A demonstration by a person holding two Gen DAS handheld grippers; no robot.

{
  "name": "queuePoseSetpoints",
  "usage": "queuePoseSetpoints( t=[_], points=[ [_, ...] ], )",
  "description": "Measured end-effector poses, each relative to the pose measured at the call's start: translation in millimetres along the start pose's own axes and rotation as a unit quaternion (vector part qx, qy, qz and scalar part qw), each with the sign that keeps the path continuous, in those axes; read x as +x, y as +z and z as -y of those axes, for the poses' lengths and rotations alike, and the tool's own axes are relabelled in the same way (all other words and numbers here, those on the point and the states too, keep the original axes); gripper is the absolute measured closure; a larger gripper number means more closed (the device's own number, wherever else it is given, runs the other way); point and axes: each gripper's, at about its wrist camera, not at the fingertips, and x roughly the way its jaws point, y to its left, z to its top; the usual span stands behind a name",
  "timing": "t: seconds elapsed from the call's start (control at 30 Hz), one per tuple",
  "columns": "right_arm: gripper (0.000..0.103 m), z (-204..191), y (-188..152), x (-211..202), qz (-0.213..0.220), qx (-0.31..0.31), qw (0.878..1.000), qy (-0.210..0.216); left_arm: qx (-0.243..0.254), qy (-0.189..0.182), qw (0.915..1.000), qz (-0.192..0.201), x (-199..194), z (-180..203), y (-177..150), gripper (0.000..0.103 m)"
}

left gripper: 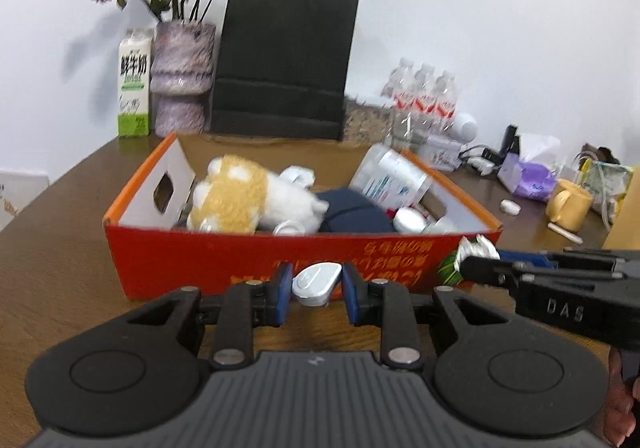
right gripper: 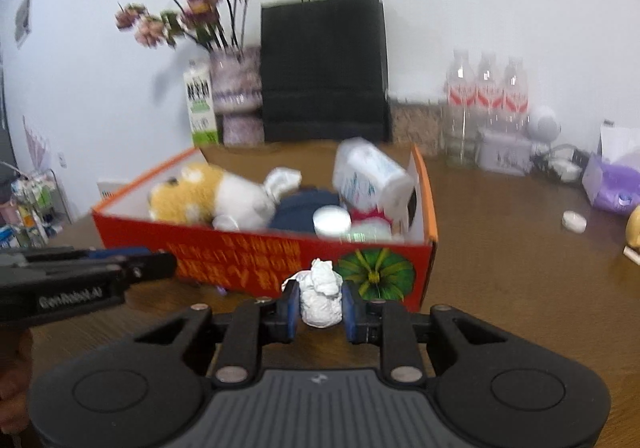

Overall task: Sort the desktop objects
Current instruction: 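Carry the tissue into the box with the right gripper while the left drops the cap there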

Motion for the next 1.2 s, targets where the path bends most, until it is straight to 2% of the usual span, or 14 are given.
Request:
queuePoseSetpoints(
  t=[0.17, 0.33, 0.53, 0.63, 0.8, 0.97, 1.13, 1.17, 1.2],
  points=[
    [0.082, -7.0, 25.7, -18.8, 0.052, -0.009, 0.999, 0.011, 0.006, -0.003, 0.9992, 0.039, -8.6, 5.4, 22.9, 0.076],
    [0.082, -12.1, 51.7, -13.0, 0.079, -0.021, 0.997, 0.010, 0.005, 0.007, 0.9978, 0.065, -1.6, 6.9, 49.6, 0.076],
    [0.082, -7.5, 68.4, 15.8, 0.079, -0.009, 0.997, 0.008, 0.005, 0.034, 0.9969, 0.071, 29.3, 3.2, 66.0, 0.076],
    [0.082, -0.8, 69.2, 36.3, 0.073, 0.005, 0.997, 0.005, 0.006, 0.045, 0.9967, 0.068, 49.7, -1.6, 60.5, 0.076],
    [0.082, 9.2, 53.7, 63.7, 0.046, 0.014, 0.999, 0.012, 0.016, 0.050, 0.9978, 0.041, 73.4, -9.6, 47.8, 0.076],
    [0.082, 9.4, 42.2, 74.0, 0.028, 0.005, 1.000, 0.006, 0.028, 0.060, 0.9970, 0.039, 78.5, -9.6, 42.2, 0.076],
    [0.079, 7.8, 40.0, 73.8, 0.030, -0.001, 1.000, 0.007, 0.039, 0.067, 0.9962, 0.041, 78.5, -5.9, 39.4, 0.075],
    [0.078, 6.9, 39.4, 73.0, 0.035, -0.004, 0.999, 0.005, 0.040, 0.071, 0.9958, 0.042, 77.5, -5.0, 39.6, 0.073],
    [0.078, 6.3, 38.9, 71.9, 0.038, -0.005, 0.999, 0.000, 0.039, 0.070, 0.9957, 0.046, 75.8, -5.7, 39.8, 0.066]
  ],
)
